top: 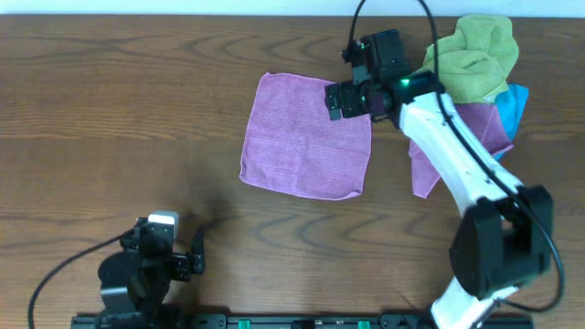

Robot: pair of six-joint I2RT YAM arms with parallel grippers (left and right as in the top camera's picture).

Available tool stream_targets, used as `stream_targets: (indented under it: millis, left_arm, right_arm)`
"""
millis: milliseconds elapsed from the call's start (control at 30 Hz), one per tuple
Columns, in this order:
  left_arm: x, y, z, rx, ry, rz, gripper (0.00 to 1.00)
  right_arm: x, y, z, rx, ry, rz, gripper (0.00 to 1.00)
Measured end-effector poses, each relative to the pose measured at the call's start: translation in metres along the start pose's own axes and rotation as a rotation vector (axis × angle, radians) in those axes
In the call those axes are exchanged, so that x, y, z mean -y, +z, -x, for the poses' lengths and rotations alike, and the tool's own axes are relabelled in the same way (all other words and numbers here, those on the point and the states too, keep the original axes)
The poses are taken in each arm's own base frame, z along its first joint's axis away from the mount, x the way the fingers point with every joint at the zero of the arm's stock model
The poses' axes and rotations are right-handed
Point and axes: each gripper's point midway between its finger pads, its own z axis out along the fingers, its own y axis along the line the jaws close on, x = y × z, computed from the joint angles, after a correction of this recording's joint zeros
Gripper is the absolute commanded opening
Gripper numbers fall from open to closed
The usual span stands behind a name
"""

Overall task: Fold the cloth
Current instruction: 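Release the flattened purple cloth and move the right gripper to its right edge, then grasp the left and right edges of the purple cloth with both grippers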

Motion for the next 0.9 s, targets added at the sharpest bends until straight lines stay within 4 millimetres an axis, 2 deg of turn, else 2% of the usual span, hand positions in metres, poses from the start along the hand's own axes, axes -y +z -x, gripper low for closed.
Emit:
stream_targets:
  millis: [167,267,300,400,600,800,900]
  left_arm:
    - [0.008,0.001,0.031,-0.104,-0.042,-0.077,0.95]
    - [0.012,0.013,0.055,-0.183,-0.07,-0.14,0.95]
    - [0.014,0.017,0.056,-0.215,-0.082,-0.158,0.95]
    - [0.023,0.036,0.076,-0.303,-0.128,-0.261,0.95]
    - [0.044,0.062,0.08,-0.463,-0.242,-0.448,0.95]
    - [0.057,0.083,0.068,-0.554,-0.372,-0.553,0.95]
    - [0.056,0.097,0.071,-0.552,-0.442,-0.552,0.95]
  right_arm:
    - [-0.011,-0.028,-0.004,-0.001,0.006,0.051,0.97]
    - [-0.017,-0.042,-0.01,0.0,0.016,0.101,0.97]
    - [-0.017,-0.045,-0.012,-0.001,0.021,0.112,0.97]
    - [-0.013,-0.05,-0.038,-0.04,0.059,0.158,0.98]
    - [-0.018,-0.059,-0.097,-0.066,0.12,0.244,0.99]
    - [-0.029,-0.084,-0.116,0.032,0.186,0.3,0.99]
    - [-0.029,-0.087,-0.125,0.039,0.227,0.308,0.99]
